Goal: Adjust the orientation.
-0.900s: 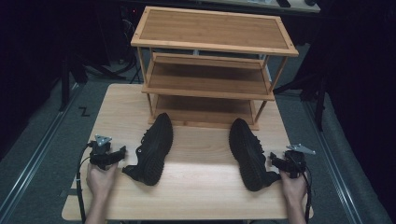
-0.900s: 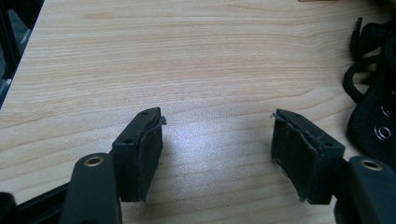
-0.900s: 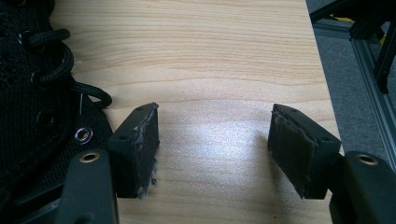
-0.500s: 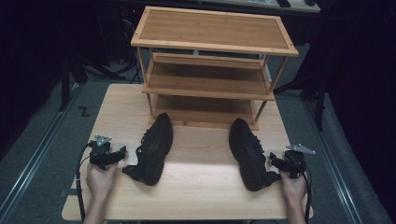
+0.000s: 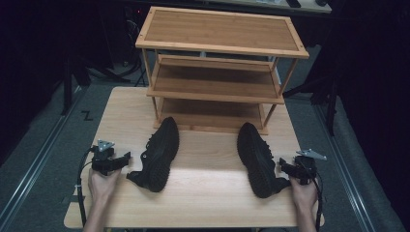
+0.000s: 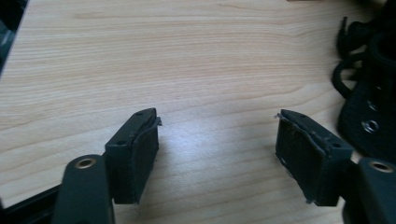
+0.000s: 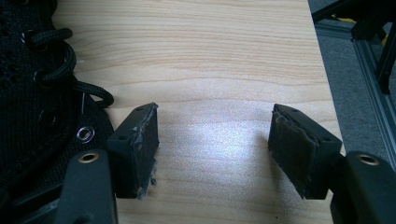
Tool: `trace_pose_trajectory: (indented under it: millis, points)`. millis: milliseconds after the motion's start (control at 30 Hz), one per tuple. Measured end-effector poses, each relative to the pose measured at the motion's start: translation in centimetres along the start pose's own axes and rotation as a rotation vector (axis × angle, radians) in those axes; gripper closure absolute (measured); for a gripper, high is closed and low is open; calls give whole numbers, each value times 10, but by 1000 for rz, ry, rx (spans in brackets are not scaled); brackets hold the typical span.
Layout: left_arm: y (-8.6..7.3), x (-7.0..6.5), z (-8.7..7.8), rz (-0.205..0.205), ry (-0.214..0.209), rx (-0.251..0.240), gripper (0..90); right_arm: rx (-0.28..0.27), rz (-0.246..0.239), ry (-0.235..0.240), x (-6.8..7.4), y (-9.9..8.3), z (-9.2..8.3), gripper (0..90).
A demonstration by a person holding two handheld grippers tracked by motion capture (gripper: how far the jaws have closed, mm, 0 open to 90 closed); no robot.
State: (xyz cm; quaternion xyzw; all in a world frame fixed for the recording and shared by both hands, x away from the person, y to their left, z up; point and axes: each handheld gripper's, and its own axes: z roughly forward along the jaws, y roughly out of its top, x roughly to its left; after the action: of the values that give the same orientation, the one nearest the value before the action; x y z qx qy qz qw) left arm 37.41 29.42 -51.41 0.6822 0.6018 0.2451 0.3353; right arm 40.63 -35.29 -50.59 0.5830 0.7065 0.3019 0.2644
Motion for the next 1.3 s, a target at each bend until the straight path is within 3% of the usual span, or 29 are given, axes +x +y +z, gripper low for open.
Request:
trace_pose_trajectory:
  millis: [367, 667, 800, 967, 1300]
  points:
    - [1, -19, -3, 34, -81, 27, 250, 0, 0, 1, 0, 0, 0, 332]
    - [3, -38, -7, 55, -144, 15, 233, 1, -1, 3, 0, 0, 0, 330]
    - [2, -46, -4, 81, -155, 28, 233, 1, -1, 4, 0, 0, 0, 327]
    - [2, -50, -3, 72, -178, 27, 255, 1, -3, 5, 0, 0, 0, 326]
    - [2, -65, 3, 93, -212, 40, 284, 3, -4, 5, 0, 0, 0, 326]
